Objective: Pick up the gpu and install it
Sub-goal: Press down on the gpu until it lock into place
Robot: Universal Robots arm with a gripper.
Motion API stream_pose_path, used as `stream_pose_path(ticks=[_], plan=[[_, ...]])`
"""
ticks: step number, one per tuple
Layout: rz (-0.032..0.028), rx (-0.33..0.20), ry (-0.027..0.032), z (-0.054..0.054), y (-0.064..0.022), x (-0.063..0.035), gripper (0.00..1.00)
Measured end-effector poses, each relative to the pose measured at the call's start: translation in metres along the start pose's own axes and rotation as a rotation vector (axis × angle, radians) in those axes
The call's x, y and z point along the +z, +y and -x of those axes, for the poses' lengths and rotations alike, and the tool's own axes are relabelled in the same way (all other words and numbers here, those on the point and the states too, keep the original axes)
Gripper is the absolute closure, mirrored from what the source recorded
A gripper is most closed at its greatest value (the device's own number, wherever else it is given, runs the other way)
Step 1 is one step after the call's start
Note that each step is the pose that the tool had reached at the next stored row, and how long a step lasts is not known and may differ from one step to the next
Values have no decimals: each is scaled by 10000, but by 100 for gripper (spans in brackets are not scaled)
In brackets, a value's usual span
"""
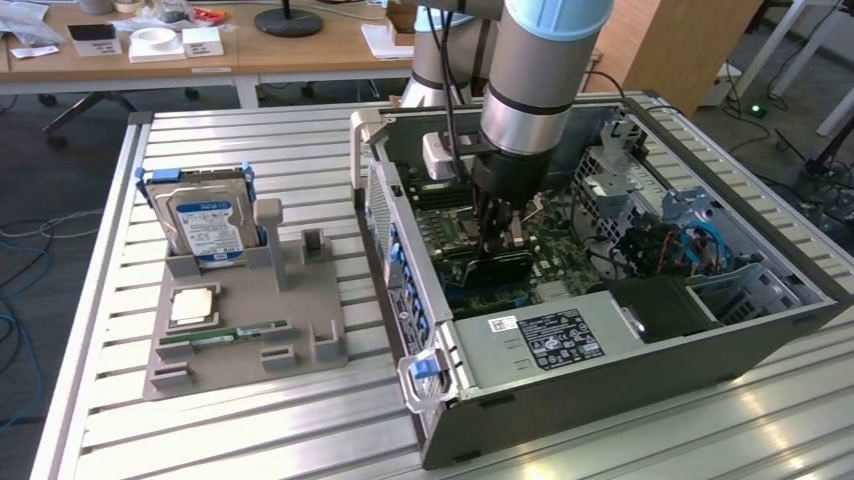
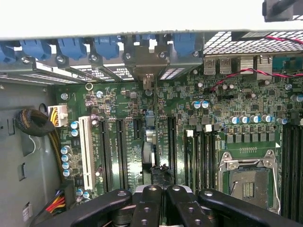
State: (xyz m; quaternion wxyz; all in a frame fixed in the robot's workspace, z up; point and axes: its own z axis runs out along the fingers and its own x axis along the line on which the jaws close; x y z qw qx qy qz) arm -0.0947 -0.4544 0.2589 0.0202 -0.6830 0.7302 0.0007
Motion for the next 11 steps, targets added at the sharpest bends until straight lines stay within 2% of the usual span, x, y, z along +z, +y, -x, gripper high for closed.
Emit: stream_pose_path(ticks=[9,11], plan=[[2,0,2,1,0,4,89],[-4,2,-13,2,-1,-8,89]])
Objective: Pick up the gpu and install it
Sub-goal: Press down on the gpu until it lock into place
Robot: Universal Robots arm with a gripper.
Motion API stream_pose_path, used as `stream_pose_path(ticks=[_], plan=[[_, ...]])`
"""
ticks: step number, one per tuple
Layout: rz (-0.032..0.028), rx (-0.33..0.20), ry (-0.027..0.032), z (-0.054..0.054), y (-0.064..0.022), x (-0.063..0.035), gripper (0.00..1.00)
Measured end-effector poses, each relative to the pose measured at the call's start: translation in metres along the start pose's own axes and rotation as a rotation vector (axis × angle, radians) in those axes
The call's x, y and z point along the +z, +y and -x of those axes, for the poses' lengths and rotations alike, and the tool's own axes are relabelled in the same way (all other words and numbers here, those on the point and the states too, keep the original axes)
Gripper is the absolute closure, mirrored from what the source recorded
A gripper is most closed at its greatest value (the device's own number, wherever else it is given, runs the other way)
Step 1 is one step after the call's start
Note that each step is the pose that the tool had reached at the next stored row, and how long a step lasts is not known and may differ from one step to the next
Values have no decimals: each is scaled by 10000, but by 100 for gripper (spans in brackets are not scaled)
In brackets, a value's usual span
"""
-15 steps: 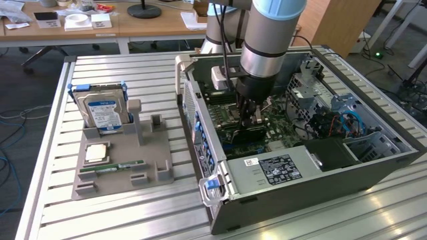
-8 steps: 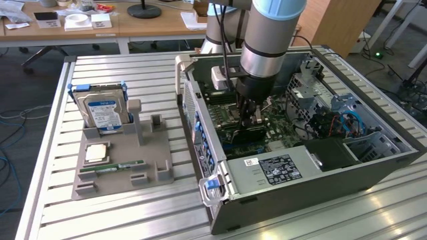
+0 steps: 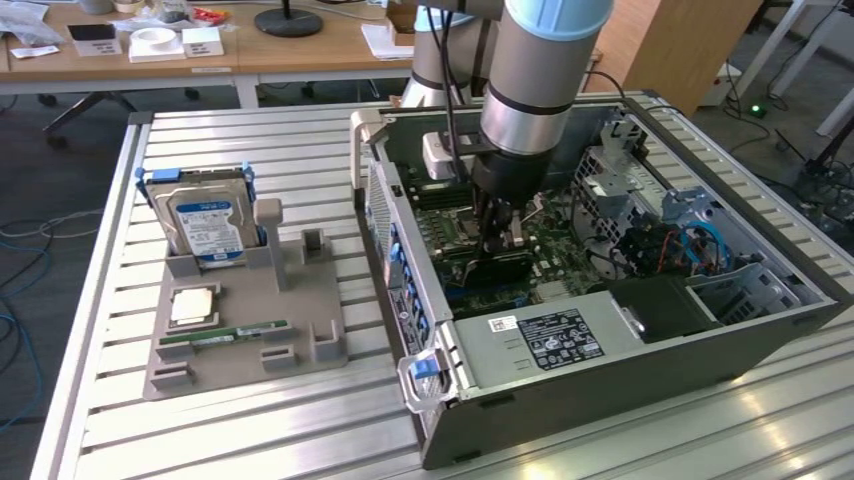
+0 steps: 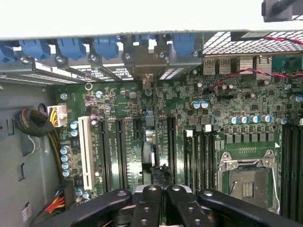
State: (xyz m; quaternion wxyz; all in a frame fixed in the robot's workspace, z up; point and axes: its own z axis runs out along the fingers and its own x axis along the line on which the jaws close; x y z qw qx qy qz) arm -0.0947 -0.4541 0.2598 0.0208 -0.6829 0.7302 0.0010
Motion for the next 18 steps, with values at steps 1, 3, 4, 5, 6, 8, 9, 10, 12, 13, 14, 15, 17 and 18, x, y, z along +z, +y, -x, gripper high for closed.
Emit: stream_pose_path(ticks=[1,3,4,5,6,8,9,10,12,13,14,15,17,18], plan=[[-5,0,-12,1,0,-11,89],[-1,0,6,-1,-1,-50,89],[1,0,9,1,-2,-70,89],[1,-1,8,1,-2,-88,89],[2,-2,11,1,-4,-107,89],[3,-2,11,3,-7,-148,89],[3,-2,12,4,-10,-172,89],[3,-3,12,5,-15,-194,89],[3,-3,12,6,-26,-230,89],[3,-2,12,7,-30,-244,89],[3,-2,12,8,-33,-256,89],[3,0,13,8,-35,-267,89],[4,-1,12,9,-39,-288,89],[3,-1,11,10,-41,-290,89]])
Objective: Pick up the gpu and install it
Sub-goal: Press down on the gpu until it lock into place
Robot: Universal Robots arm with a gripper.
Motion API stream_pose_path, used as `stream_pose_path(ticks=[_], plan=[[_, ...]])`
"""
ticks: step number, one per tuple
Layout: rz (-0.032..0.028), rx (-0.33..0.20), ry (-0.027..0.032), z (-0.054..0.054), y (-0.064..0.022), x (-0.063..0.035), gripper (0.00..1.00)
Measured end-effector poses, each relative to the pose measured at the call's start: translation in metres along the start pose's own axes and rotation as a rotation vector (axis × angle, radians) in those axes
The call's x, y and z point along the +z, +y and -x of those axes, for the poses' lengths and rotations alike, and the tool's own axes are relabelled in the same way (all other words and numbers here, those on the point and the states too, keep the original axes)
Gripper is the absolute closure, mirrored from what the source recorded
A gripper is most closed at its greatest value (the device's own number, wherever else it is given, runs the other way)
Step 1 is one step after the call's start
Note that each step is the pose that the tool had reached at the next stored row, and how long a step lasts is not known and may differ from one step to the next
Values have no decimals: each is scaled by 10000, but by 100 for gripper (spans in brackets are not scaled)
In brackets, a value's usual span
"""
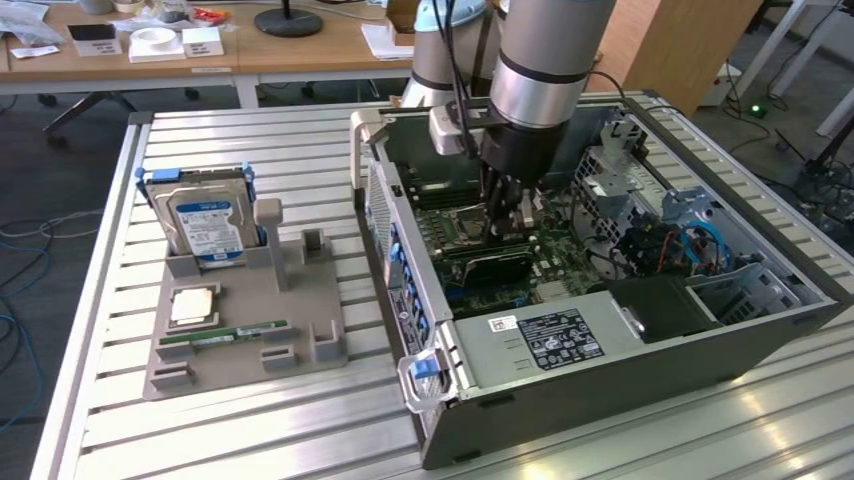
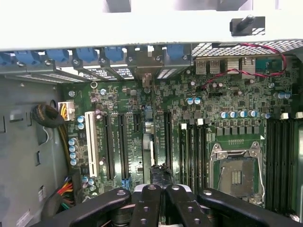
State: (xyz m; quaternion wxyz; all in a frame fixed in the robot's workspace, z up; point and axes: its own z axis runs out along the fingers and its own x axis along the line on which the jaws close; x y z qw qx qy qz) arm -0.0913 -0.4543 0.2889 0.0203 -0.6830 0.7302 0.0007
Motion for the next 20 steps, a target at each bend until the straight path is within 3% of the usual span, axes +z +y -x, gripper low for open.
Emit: stream_pose_path(ticks=[15,20], plan=[[2,-2,-3,-2,1,43,89],[1,1,-5,1,-3,-15,89]])
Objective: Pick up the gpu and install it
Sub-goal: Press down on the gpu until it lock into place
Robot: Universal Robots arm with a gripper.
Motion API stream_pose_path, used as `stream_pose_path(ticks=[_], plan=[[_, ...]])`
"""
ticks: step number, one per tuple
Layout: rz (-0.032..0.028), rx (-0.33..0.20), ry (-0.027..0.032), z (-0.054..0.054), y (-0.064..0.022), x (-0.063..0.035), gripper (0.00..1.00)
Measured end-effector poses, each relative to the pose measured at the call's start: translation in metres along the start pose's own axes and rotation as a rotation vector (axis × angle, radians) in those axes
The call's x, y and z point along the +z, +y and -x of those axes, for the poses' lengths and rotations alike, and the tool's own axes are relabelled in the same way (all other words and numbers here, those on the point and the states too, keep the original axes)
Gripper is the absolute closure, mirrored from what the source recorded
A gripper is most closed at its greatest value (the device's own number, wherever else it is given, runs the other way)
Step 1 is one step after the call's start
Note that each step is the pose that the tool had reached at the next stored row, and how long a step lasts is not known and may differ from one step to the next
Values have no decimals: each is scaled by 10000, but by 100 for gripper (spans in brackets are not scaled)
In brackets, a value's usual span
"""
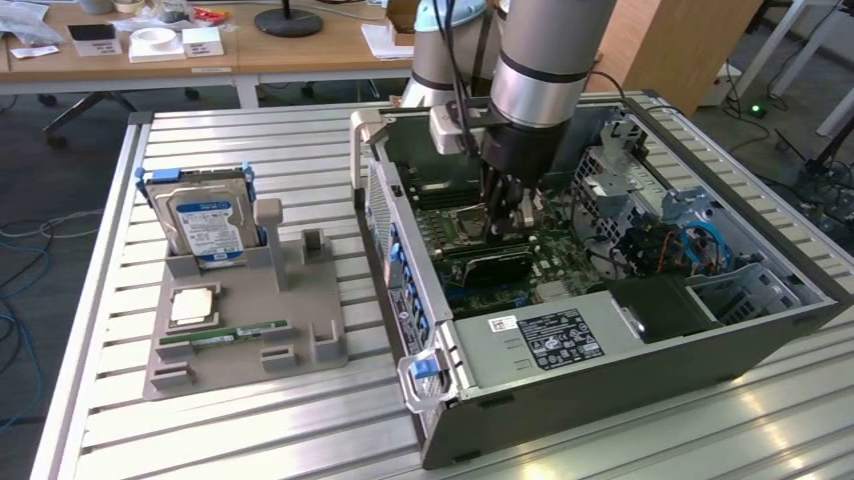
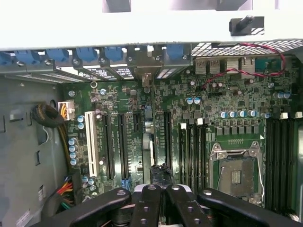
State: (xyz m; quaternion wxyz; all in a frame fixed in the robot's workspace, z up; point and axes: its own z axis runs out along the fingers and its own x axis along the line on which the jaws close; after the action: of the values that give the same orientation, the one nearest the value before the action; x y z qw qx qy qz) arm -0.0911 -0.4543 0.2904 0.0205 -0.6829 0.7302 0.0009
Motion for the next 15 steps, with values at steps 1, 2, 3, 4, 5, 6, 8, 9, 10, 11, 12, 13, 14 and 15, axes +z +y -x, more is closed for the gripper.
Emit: stream_pose_path(ticks=[1,2,3,4,5,6,8,9,10,11,12,13,14,15], plan=[[0,-2,0,0,-2,-16,89],[1,-2,0,1,-3,-33,89],[0,-2,-1,2,-5,-50,89],[0,-1,-1,2,-6,-66,89],[0,-1,-1,3,-7,-76,89],[0,-1,1,3,-8,-87,89],[0,-2,2,4,-10,-120,89],[0,-1,3,5,-12,-140,89],[0,-2,4,5,-13,-162,89],[0,-1,5,6,-14,-183,89],[-1,-2,8,7,-15,-206,89],[0,-2,12,8,-16,-231,89],[-1,-1,16,8,-16,-252,89],[0,-2,21,9,-17,-262,89]])
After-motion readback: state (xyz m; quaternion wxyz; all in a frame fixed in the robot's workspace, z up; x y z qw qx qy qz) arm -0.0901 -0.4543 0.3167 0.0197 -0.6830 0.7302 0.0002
